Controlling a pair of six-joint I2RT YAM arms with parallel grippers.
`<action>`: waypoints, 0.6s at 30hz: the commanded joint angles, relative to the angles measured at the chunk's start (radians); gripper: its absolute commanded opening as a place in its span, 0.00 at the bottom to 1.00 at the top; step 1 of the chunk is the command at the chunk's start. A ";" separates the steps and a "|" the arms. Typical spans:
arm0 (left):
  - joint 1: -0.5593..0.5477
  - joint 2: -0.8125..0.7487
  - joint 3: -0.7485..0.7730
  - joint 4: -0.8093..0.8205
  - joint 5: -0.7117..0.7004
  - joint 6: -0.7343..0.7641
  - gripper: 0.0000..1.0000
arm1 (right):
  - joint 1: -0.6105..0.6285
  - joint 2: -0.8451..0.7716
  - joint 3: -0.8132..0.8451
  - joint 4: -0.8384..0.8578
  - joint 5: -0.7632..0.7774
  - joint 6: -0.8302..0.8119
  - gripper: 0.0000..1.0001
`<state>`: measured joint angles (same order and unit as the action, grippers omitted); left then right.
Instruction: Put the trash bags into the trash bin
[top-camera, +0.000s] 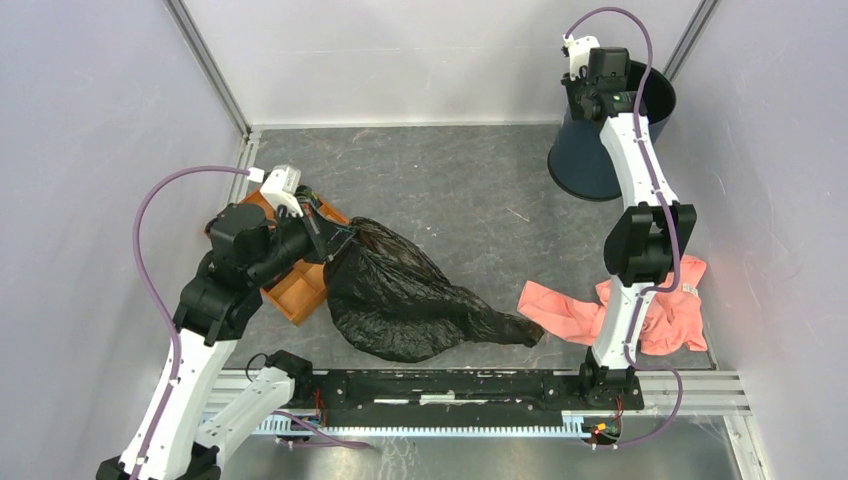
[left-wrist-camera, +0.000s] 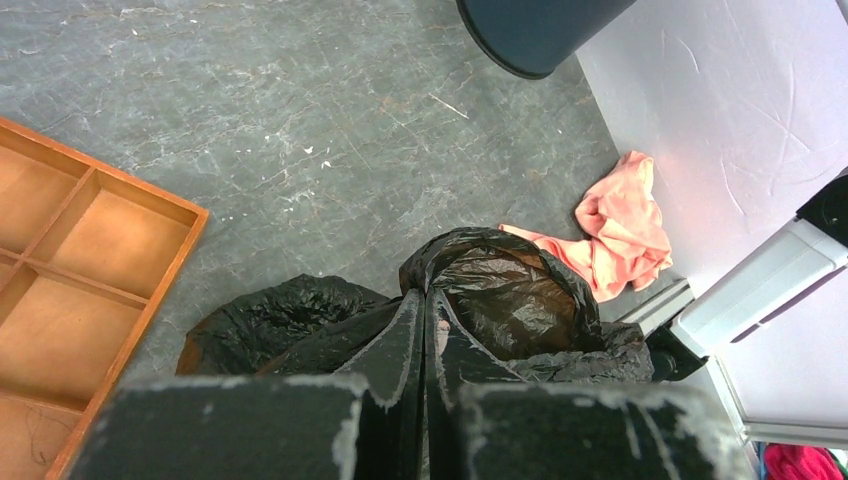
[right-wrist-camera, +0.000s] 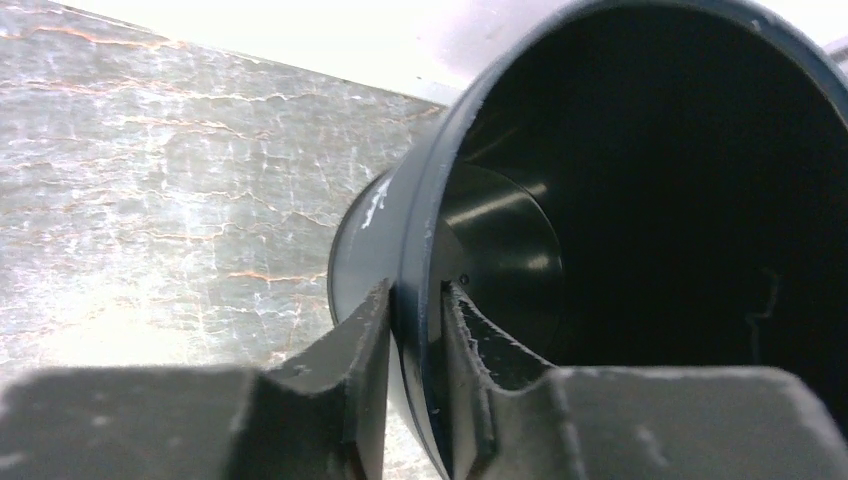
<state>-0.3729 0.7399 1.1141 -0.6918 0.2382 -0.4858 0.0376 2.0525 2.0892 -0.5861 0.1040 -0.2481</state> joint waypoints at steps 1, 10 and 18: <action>-0.001 -0.015 0.042 0.001 -0.020 -0.040 0.02 | 0.002 -0.013 0.040 0.004 -0.075 0.001 0.18; -0.001 0.004 0.092 0.001 -0.039 -0.016 0.02 | 0.090 -0.141 -0.069 -0.074 -0.162 0.059 0.00; -0.001 -0.010 0.124 -0.022 -0.076 0.002 0.02 | 0.284 -0.299 -0.264 -0.103 -0.159 0.150 0.00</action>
<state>-0.3729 0.7422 1.1866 -0.7105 0.2039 -0.4873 0.2253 1.8473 1.8614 -0.6346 -0.0269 -0.1474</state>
